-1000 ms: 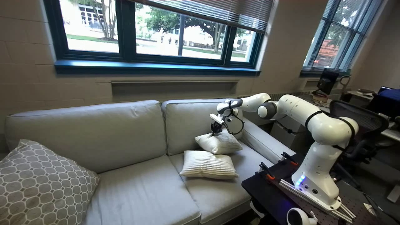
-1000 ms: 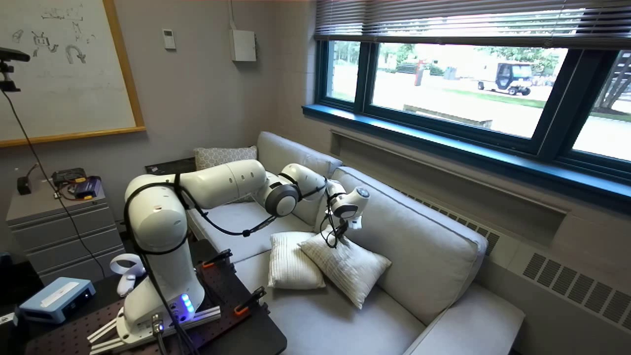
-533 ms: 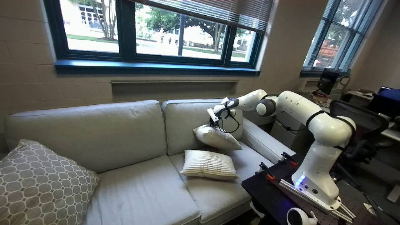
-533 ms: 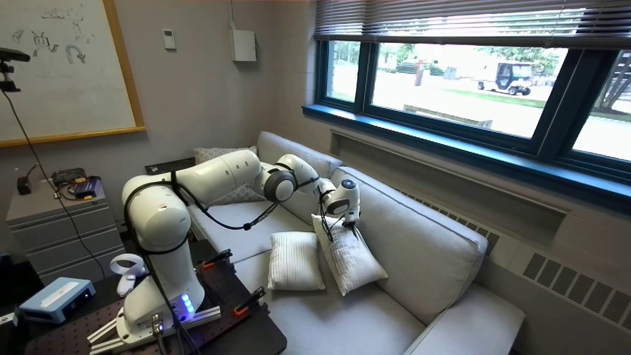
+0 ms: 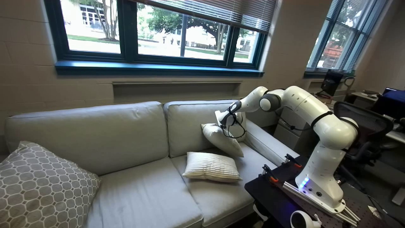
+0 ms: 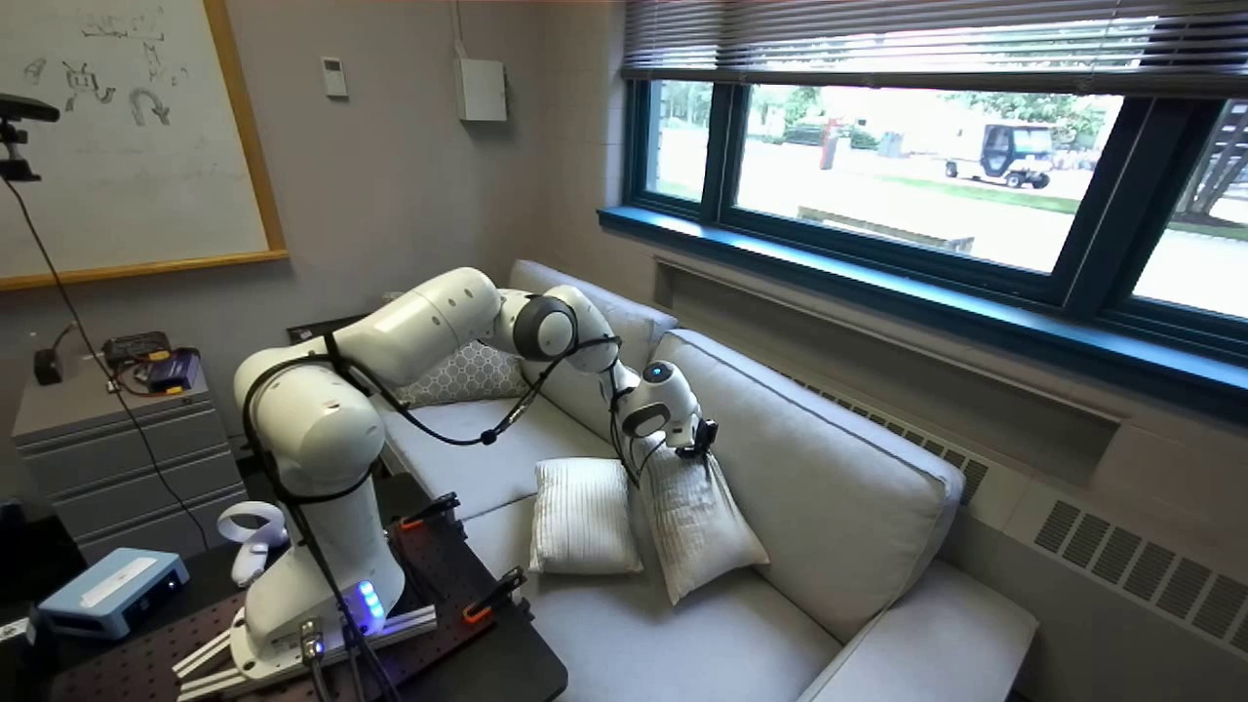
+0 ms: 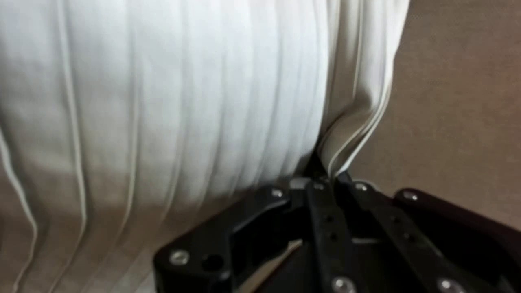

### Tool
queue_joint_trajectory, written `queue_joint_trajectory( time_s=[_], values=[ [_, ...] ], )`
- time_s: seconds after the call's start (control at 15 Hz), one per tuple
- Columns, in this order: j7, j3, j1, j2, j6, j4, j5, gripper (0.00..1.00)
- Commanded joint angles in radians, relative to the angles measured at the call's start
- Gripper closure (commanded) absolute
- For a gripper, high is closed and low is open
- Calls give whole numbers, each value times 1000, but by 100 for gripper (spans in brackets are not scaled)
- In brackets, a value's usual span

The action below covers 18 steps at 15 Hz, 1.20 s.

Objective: Move the small pillows to the left arm of the sofa

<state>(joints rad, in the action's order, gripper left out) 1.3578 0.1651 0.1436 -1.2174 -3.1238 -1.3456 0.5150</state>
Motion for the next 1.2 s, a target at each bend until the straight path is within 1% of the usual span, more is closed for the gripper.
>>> queue_joint_trajectory(
  time_s=[0.0, 0.13, 0.2, 0.33, 0.53, 0.6, 0.67, 0.73, 0.87, 1.13],
  values=[
    [-131, -183, -61, 162, -72, -245, -35, 99],
    [-179, -239, -68, 200, -109, -343, -29, 99],
    [-184, -244, -52, 220, -147, -393, -12, 99],
    [-181, -256, -31, 263, -254, -493, 17, 99],
    [-162, -286, -20, 333, -441, -646, 60, 99],
    [-86, -183, 67, 378, -366, -626, 62, 99],
    [-64, -162, 94, 406, -374, -661, 71, 99],
    [-36, -117, 137, 435, -359, -674, 81, 99],
    [15, -7, 246, 496, -346, -697, 115, 99],
    [82, 243, 502, 615, -334, -793, 219, 99]
  ],
)
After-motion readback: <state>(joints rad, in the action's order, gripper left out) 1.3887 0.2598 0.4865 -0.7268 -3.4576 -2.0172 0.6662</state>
